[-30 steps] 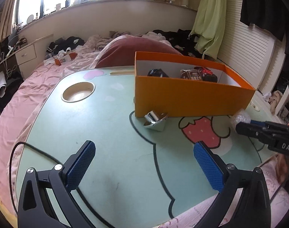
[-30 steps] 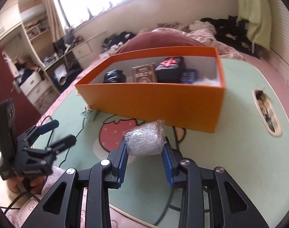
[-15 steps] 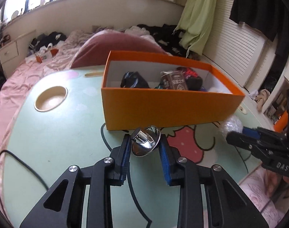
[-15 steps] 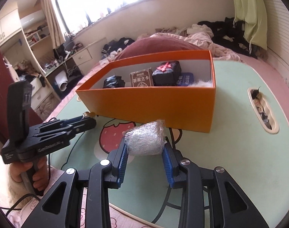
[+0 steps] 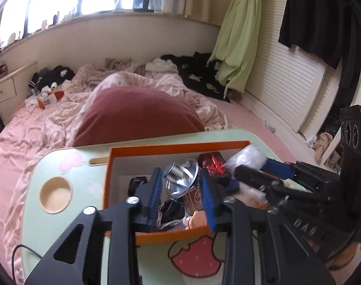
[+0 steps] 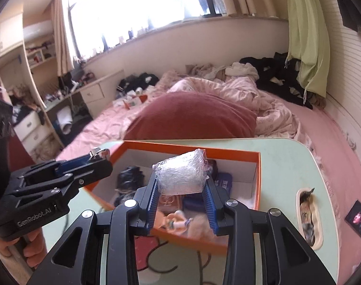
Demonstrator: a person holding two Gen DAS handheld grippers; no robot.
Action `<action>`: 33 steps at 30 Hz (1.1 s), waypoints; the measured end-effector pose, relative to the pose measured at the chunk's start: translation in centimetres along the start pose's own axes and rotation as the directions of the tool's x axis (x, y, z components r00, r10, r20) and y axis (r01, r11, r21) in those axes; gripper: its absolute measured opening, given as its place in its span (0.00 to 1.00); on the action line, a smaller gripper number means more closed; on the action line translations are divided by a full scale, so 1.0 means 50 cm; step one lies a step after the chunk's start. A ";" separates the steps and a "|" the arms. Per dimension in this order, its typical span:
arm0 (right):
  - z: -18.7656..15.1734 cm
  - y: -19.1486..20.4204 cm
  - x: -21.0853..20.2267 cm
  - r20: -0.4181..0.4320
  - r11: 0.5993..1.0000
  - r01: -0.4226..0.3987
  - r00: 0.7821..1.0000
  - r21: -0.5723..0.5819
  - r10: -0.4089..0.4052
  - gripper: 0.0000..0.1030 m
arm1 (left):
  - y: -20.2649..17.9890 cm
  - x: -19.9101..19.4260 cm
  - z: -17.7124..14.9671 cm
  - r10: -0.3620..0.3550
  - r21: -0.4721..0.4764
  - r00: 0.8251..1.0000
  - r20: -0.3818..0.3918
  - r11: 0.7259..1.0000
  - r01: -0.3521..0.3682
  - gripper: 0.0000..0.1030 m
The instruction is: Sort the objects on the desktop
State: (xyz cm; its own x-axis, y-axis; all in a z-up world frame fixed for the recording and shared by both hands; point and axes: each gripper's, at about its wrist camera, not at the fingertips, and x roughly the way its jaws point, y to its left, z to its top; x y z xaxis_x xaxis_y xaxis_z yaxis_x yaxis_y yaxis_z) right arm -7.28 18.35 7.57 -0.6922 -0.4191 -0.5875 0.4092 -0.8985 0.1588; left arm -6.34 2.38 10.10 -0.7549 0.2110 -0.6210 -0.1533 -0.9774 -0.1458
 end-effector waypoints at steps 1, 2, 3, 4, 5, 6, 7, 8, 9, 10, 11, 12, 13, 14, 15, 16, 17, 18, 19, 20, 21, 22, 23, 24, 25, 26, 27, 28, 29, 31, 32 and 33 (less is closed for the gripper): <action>-0.005 -0.001 0.012 -0.001 0.999 0.041 0.999 -0.004 -0.041 0.52 | 0.002 0.017 -0.005 0.032 -0.003 0.999 -0.011 0.999 -0.032 0.52; -0.009 -0.006 0.017 0.002 0.998 0.065 0.998 -0.006 -0.065 0.53 | 0.002 0.024 -0.016 0.067 -0.006 0.998 -0.013 0.998 -0.067 0.56; -0.015 -0.009 0.021 0.004 0.997 0.081 0.997 -0.013 -0.080 0.56 | 0.003 0.028 -0.027 0.095 -0.002 0.995 -0.012 0.995 -0.095 0.61; -0.022 -0.013 0.019 0.008 0.996 0.083 0.997 -0.016 -0.083 0.59 | 0.003 0.027 -0.035 0.099 0.006 0.995 -0.008 0.995 -0.099 0.65; -0.027 -0.016 0.015 0.015 0.996 0.084 0.996 -0.014 -0.084 0.65 | 0.005 0.022 -0.045 0.095 0.011 0.995 0.001 0.995 -0.095 0.66; -0.034 -0.018 0.004 0.034 0.996 0.086 0.996 -0.012 -0.086 0.70 | 0.007 0.016 -0.051 0.092 0.009 0.996 0.008 0.996 -0.092 0.68; -0.040 -0.017 -0.010 0.054 0.996 0.091 0.994 -0.019 -0.090 0.72 | 0.009 0.008 -0.056 0.088 0.005 0.996 0.016 0.996 -0.088 0.69; -0.042 -0.017 -0.016 0.065 0.995 0.096 0.993 -0.027 -0.094 0.74 | 0.010 -0.003 -0.060 0.085 0.003 0.996 0.022 0.996 -0.085 0.70; -0.047 -0.013 -0.029 0.080 0.993 0.109 0.991 -0.045 -0.105 0.74 | 0.010 -0.010 -0.062 0.084 0.002 0.996 0.024 0.996 -0.085 0.70; -0.052 -0.008 -0.041 0.089 0.991 0.118 0.990 -0.062 -0.112 0.74 | 0.009 -0.023 -0.066 0.084 0.002 0.996 0.025 0.996 -0.084 0.70; -0.053 -0.006 -0.048 0.094 0.990 0.120 0.989 -0.070 -0.113 0.74 | 0.007 -0.030 -0.066 0.083 0.002 0.996 0.026 0.997 -0.083 0.70; -0.063 -0.001 -0.064 0.100 0.990 0.115 0.989 -0.078 -0.107 0.76 | 0.002 -0.038 -0.067 0.082 0.004 0.996 0.026 0.997 -0.083 0.70; -0.070 0.003 -0.072 0.102 0.991 0.111 0.990 -0.081 -0.103 0.79 | -0.002 -0.051 -0.075 0.081 0.009 0.997 0.022 0.997 -0.081 0.71; -0.078 0.006 -0.080 0.104 0.991 0.108 0.990 -0.084 -0.099 0.81 | -0.002 -0.055 -0.080 0.080 0.012 0.997 0.015 0.997 -0.080 0.73; -0.091 0.008 -0.089 0.104 0.990 0.108 0.990 -0.090 -0.099 0.84 | -0.005 -0.060 -0.089 0.081 0.013 0.997 0.007 0.997 -0.081 0.76; -0.104 0.009 -0.094 0.096 0.989 0.112 0.990 -0.097 -0.103 0.85 | -0.007 -0.063 -0.100 0.080 0.015 0.997 -0.002 0.997 -0.080 0.78; -0.111 0.011 -0.093 0.087 0.988 0.114 0.991 -0.101 -0.105 0.85 | -0.010 -0.066 -0.112 0.078 0.019 0.997 -0.012 0.997 -0.077 0.78; -0.126 0.011 -0.092 0.062 0.988 0.115 0.992 -0.108 -0.109 0.85 | -0.012 -0.065 -0.123 0.077 0.023 0.997 -0.026 0.997 -0.076 0.78; -0.138 0.011 -0.088 0.040 0.988 0.111 0.993 -0.109 -0.107 0.85 | -0.013 -0.063 -0.137 0.082 0.028 0.996 -0.042 0.996 -0.080 0.78; -0.148 0.009 -0.083 0.017 0.989 0.104 0.995 -0.107 -0.103 0.85 | -0.015 -0.060 -0.146 0.089 0.032 0.995 -0.052 0.996 -0.088 0.78; -0.157 0.008 -0.079 -0.004 0.990 0.100 0.995 -0.102 -0.101 0.85 | -0.015 -0.057 -0.154 0.101 0.034 0.993 -0.063 0.995 -0.099 0.78; -0.164 0.009 -0.077 -0.014 0.990 0.101 0.995 -0.099 -0.103 0.85 | -0.015 -0.052 -0.161 0.111 0.036 0.991 -0.075 0.993 -0.109 0.78; -0.173 0.010 -0.075 -0.026 0.990 0.104 0.994 -0.098 -0.107 0.85 | -0.012 -0.047 -0.171 0.118 0.033 0.988 -0.094 0.993 -0.116 0.78; -0.182 0.011 -0.070 -0.038 0.989 0.108 0.993 -0.106 -0.112 0.85 | -0.009 -0.042 -0.177 0.121 0.026 0.986 -0.111 0.993 -0.119 0.78; -0.189 0.013 -0.065 -0.053 0.986 0.116 0.991 -0.117 -0.123 0.85 | -0.004 -0.036 -0.186 0.119 0.011 0.984 -0.133 0.993 -0.118 0.78; -0.194 0.015 -0.064 -0.062 0.985 0.123 0.989 -0.122 -0.131 0.85 | 0.001 -0.034 -0.192 0.116 0.001 0.983 -0.142 0.993 -0.117 0.78; -0.198 0.014 -0.061 -0.070 0.984 0.127 0.988 -0.122 -0.136 0.85 | 0.005 -0.030 -0.198 0.113 -0.009 0.982 -0.153 0.993 -0.116 0.78; -0.201 0.013 -0.059 -0.074 0.985 0.128 0.988 -0.119 -0.137 0.85 | 0.013 -0.024 -0.203 0.112 -0.024 0.979 -0.168 0.993 -0.118 0.78; -0.201 0.010 -0.057 -0.078 0.985 0.129 0.987 -0.118 -0.139 0.85 | 0.020 -0.020 -0.209 0.115 -0.038 0.977 -0.180 0.992 -0.124 0.78; -0.205 0.006 -0.051 -0.089 0.985 0.131 0.986 -0.110 -0.141 0.85 | 0.034 -0.009 -0.217 0.125 -0.062 0.970 -0.209 0.988 -0.141 0.78; -0.208 0.004 -0.049 -0.094 0.986 0.131 0.985 -0.106 -0.141 0.86 | 0.035 -0.011 -0.218 0.150 -0.051 0.969 -0.196 0.985 -0.163 0.78; -0.209 0.003 -0.043 -0.107 0.987 0.132 0.984 -0.096 -0.142 0.87 | 0.034 -0.009 -0.221 0.172 -0.040 0.965 -0.196 0.982 -0.183 0.79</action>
State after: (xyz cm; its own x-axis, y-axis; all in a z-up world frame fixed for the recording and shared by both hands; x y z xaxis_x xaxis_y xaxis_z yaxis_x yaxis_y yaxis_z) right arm 0.50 20.49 0.55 -0.6758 -0.2708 -0.6855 0.3692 -0.9293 0.0032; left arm 0.81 0.77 1.61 -0.6301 0.0383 -0.7756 0.0134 -0.9981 -0.0601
